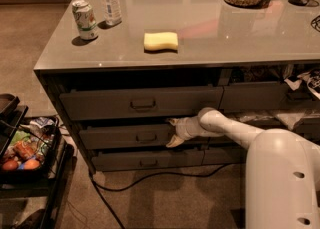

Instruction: Open middle drawer

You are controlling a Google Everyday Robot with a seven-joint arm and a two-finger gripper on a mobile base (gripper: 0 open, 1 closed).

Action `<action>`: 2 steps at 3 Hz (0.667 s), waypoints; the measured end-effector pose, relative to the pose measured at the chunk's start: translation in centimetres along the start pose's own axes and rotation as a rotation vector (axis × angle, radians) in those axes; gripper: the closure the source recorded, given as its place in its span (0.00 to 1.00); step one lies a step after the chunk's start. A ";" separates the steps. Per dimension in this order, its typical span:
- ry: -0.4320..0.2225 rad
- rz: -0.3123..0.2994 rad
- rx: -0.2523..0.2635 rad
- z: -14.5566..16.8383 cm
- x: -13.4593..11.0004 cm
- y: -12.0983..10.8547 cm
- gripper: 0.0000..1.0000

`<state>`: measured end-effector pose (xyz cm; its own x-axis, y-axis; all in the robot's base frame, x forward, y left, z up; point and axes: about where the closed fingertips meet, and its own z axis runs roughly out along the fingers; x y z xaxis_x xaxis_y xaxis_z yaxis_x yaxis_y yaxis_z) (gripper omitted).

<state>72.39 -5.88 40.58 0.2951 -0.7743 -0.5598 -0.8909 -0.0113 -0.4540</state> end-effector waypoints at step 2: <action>0.000 0.000 0.000 0.0 0.0 0.0 0.43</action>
Offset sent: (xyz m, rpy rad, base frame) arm 0.0000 0.0000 0.0000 0.0000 0.0000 0.0000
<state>72.39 -5.88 40.58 0.2951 -0.7742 -0.5599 -0.8909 -0.0113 -0.4540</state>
